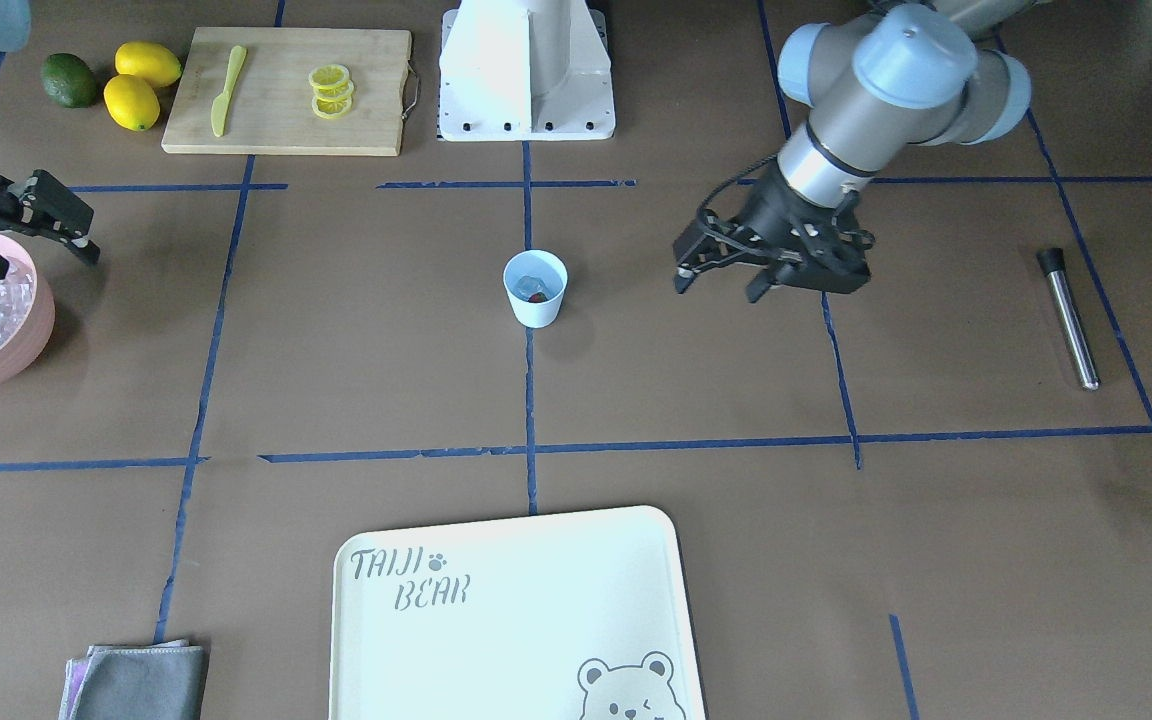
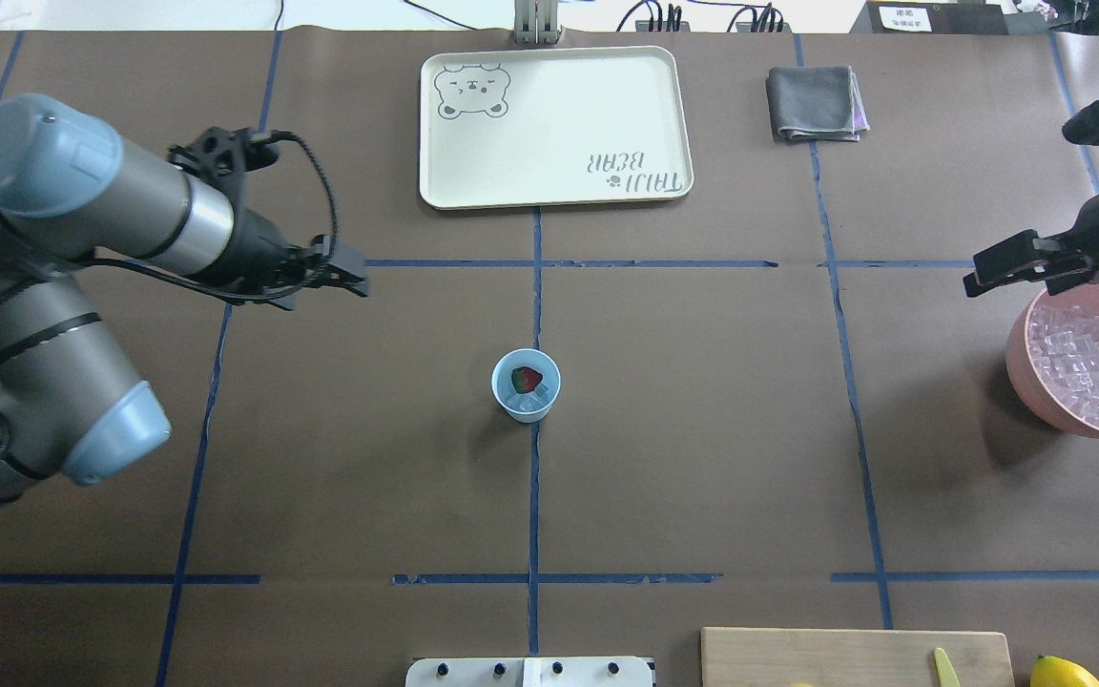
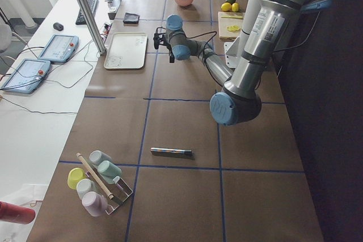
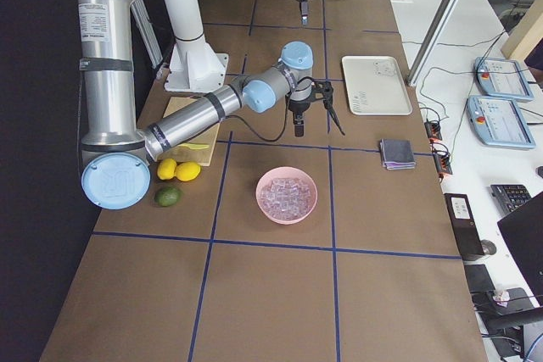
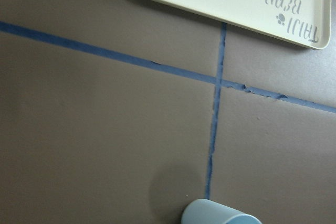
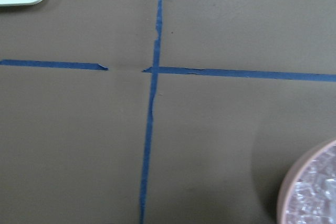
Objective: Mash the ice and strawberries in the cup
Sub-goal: 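Withdraw the left gripper away from the cup toward the table edge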
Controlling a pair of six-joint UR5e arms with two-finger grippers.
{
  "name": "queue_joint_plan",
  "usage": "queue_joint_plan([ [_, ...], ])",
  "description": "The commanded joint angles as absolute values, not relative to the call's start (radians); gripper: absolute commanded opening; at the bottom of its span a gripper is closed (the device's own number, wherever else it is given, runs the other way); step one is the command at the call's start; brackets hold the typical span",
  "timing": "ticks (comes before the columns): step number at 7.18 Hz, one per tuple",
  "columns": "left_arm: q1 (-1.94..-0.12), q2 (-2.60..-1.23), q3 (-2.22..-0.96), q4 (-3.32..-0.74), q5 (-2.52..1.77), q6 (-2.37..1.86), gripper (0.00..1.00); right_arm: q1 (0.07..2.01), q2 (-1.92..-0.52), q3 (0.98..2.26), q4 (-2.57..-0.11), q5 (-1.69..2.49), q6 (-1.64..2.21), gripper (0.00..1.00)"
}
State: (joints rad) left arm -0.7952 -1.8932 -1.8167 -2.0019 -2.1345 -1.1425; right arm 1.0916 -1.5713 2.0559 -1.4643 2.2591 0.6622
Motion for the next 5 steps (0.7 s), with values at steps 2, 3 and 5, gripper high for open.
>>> queue_joint_plan([
  [2, -1.01, -1.617, -1.775, -2.005, -2.207, -0.6, 1.0, 1.169, -1.62, 2.051, -1.517, 2.26, 0.467, 0.99],
  [3, -1.088, -1.589, -1.716, -2.003, -2.264, -0.512, 0.99, 1.169, -1.62, 2.052, -1.516, 2.26, 0.466, 0.99],
  [5, -1.159, -1.601, -1.533, -2.006, -2.313, -0.424, 0.99, 1.167, -1.62, 2.046, -1.511, 2.26, 0.466, 0.99],
])
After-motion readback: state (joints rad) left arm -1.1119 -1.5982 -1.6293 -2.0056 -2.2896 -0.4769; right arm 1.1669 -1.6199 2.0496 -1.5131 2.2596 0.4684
